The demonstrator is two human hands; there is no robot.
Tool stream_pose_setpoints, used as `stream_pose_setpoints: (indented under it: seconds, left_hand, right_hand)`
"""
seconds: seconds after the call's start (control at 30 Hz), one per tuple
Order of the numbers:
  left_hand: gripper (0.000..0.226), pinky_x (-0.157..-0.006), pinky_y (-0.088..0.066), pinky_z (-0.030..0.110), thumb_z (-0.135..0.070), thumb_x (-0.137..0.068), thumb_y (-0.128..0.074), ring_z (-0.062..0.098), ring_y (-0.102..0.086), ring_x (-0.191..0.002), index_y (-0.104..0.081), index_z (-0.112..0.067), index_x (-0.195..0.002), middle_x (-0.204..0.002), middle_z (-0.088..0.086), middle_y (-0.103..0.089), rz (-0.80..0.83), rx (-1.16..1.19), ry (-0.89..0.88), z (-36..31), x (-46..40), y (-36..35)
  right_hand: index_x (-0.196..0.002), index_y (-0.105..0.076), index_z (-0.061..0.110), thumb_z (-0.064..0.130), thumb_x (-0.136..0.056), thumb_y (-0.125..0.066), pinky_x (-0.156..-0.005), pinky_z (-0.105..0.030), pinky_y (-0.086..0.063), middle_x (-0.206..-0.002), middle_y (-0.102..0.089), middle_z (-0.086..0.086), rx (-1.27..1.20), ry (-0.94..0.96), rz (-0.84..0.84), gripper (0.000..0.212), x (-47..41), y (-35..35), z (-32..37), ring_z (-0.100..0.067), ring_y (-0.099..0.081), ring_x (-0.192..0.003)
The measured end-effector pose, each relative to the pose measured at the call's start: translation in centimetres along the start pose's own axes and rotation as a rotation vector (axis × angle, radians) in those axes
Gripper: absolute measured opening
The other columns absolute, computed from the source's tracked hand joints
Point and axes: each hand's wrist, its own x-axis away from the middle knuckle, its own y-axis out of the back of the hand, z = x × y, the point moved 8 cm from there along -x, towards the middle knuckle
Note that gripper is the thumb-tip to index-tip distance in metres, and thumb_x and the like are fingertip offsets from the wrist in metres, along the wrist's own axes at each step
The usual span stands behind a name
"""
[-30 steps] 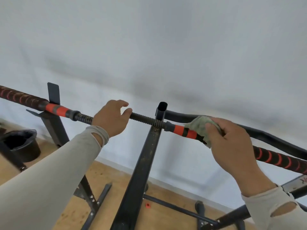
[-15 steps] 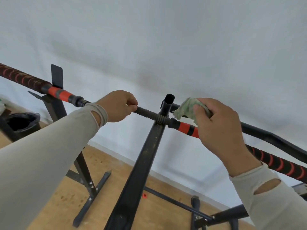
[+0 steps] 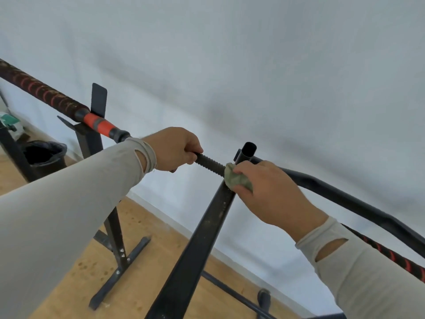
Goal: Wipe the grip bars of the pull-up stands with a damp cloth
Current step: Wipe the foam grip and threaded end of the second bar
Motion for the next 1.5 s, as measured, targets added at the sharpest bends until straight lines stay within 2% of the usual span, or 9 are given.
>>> stream_pose_setpoints:
  seconds: [0.07,0.13,0.27,0.37,0.67,0.93,1.1,1.2,1.5]
  left_hand:
    - [0.015,-0.067,-0.055,0.031,-0.025,-0.095,-0.062,0.016,-0.069,-0.055,-0.067,-0.036,-0.104,-0.084,-0.003,-0.071,0.009,0.009,0.007,0.2,-0.2,0.0]
    - [0.015,-0.070,-0.059,0.035,-0.026,-0.094,-0.063,0.020,-0.072,-0.059,-0.068,-0.035,-0.105,-0.085,0.003,-0.075,0.026,0.027,0.017,0.6,-0.4,0.1]
    - [0.015,-0.069,-0.062,0.038,-0.023,-0.093,-0.065,0.019,-0.070,-0.054,-0.067,-0.031,-0.105,-0.092,-0.005,-0.075,0.055,0.075,0.000,0.3,-0.6,0.0]
    - [0.013,-0.064,-0.061,0.037,-0.016,-0.092,-0.062,0.017,-0.065,-0.050,-0.064,-0.028,-0.097,-0.092,-0.009,-0.075,0.073,0.075,-0.033,-0.1,-0.5,-0.3]
    - [0.028,-0.063,-0.060,0.033,-0.017,-0.094,-0.062,0.017,-0.065,-0.052,-0.055,-0.030,-0.118,-0.102,-0.014,-0.072,0.084,0.156,-0.024,0.4,-0.7,-0.2]
    - [0.009,-0.065,-0.058,0.032,-0.028,-0.095,-0.062,0.010,-0.066,-0.051,-0.064,-0.034,-0.102,-0.094,-0.004,-0.076,0.086,0.069,-0.045,0.7,-0.7,-0.4]
    - [0.007,-0.057,-0.058,0.032,-0.018,-0.093,-0.062,0.015,-0.066,-0.051,-0.063,-0.024,-0.096,-0.090,0.002,-0.074,0.075,0.092,-0.030,0.9,-1.2,-0.3]
    - [0.008,-0.056,-0.059,0.032,-0.014,-0.092,-0.061,0.018,-0.067,-0.052,-0.063,-0.022,-0.096,-0.088,0.006,-0.075,0.092,0.104,-0.028,0.9,-1.2,-0.3]
    - [0.014,-0.059,-0.052,0.028,-0.021,-0.093,-0.065,0.003,-0.062,-0.045,-0.062,-0.025,-0.106,-0.093,-0.008,-0.074,0.085,0.125,-0.034,0.7,-1.0,-0.2]
  right_hand:
    - [-0.096,-0.055,0.025,0.038,-0.104,-0.052,-0.064,-0.031,-0.038,-0.077,-0.052,0.014,0.047,0.056,-0.046,0.016,-0.8,0.2,0.6,-0.019,-0.051,-0.079]
    - [-0.080,-0.044,0.028,0.032,-0.104,-0.057,-0.058,-0.030,-0.032,-0.066,-0.045,0.015,0.068,0.105,-0.142,0.027,-1.1,0.5,1.7,-0.017,-0.046,-0.066]
    - [-0.077,-0.056,0.018,0.019,-0.089,-0.079,-0.053,-0.032,-0.043,-0.060,-0.060,0.000,0.089,0.109,-0.289,0.026,-2.2,0.4,3.5,-0.024,-0.052,-0.053]
    - [-0.079,-0.040,0.022,0.018,-0.092,-0.074,-0.052,-0.030,-0.030,-0.054,-0.047,0.003,0.050,0.133,-0.304,0.036,-5.2,-0.1,6.4,-0.022,-0.042,-0.051]
    - [-0.089,-0.045,0.025,0.035,-0.104,-0.052,-0.055,-0.033,-0.029,-0.072,-0.044,0.009,0.075,0.079,0.018,0.019,-3.0,0.6,2.1,-0.010,-0.041,-0.065]
    - [-0.095,-0.050,0.022,0.039,-0.106,-0.046,-0.060,-0.036,-0.039,-0.067,-0.050,0.006,0.195,-0.004,0.052,0.020,-3.5,0.9,2.8,-0.019,-0.050,-0.064]
    - [-0.100,-0.055,0.018,0.032,-0.103,-0.051,-0.076,-0.041,-0.049,-0.082,-0.065,0.003,-0.203,-0.082,-0.002,0.015,-8.1,-1.0,5.8,-0.026,-0.062,-0.082]
    - [-0.103,-0.056,0.022,0.035,-0.102,-0.054,-0.069,-0.034,-0.051,-0.089,-0.065,0.004,-0.371,-0.129,0.058,0.014,-8.5,-1.3,4.9,-0.018,-0.063,-0.081]
    - [-0.101,-0.044,0.024,0.039,-0.106,-0.042,-0.064,-0.037,-0.042,-0.075,-0.056,0.004,0.266,-0.057,0.236,0.016,-1.9,1.8,0.6,-0.016,-0.052,-0.067]
